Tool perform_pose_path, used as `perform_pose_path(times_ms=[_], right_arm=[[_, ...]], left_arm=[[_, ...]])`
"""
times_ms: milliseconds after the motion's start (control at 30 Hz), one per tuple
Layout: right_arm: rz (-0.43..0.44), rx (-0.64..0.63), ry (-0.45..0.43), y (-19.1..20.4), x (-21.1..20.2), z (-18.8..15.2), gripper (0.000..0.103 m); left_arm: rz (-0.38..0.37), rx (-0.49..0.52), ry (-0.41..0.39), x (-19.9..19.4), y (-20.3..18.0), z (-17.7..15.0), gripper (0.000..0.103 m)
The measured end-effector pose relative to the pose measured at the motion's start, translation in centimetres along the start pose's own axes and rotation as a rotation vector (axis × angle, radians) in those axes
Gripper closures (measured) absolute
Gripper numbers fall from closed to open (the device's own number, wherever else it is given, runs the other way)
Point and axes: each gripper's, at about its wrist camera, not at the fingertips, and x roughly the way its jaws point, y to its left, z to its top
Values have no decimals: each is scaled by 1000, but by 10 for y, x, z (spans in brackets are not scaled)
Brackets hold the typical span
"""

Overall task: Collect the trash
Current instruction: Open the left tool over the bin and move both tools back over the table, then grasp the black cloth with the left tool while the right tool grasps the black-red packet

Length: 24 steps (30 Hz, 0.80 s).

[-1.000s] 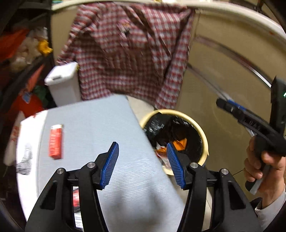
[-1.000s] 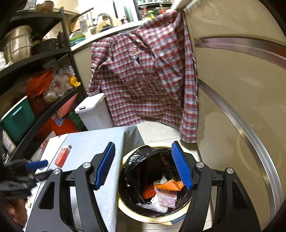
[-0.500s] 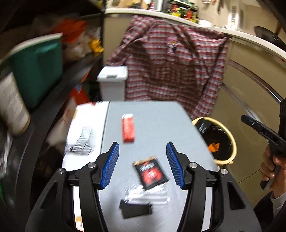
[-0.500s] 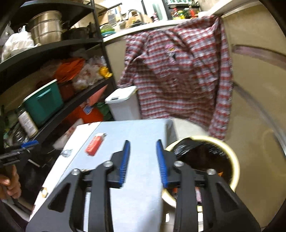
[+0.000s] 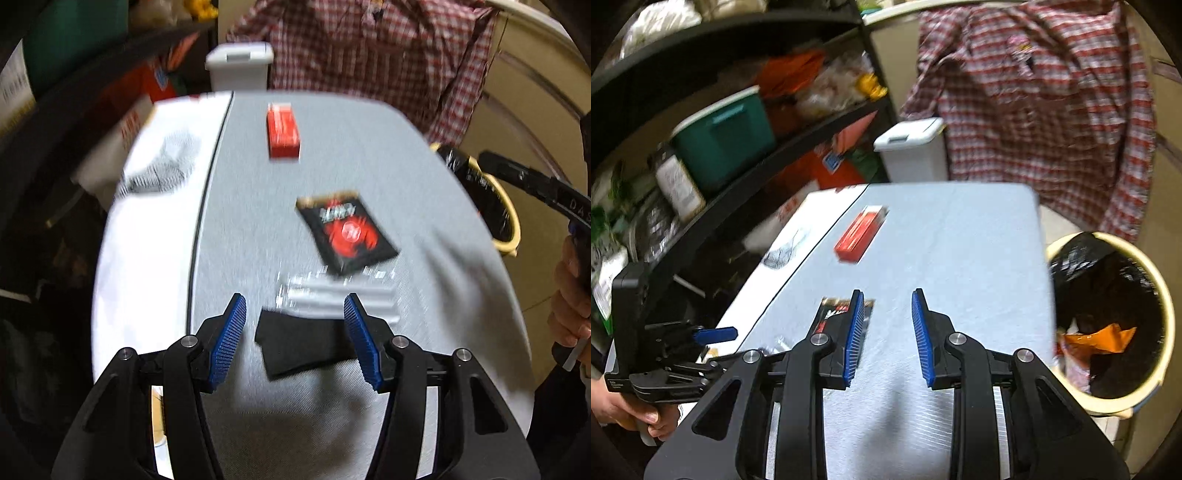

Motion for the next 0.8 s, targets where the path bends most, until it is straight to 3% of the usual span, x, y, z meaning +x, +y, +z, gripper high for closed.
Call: perform_pose_path(times_ms=[200, 233, 367, 667, 800], right_arm=[[28, -25, 72, 18, 39, -11, 60], [29, -39, 89, 23, 48, -14, 58], [28, -59, 135, 32, 68, -21, 54], [-4, -91, 221, 42, 99, -33, 48], [-49, -152, 221, 53, 104, -36, 43]], left_arm=[[-25, 22, 72, 21, 4, -18, 50], [-29, 32, 79, 22, 3, -19, 63], [-37, 57, 76, 20, 7, -19, 90], [-5, 26, 40, 5, 27, -3, 92], [-14, 30, 53, 5, 29, -3, 92]])
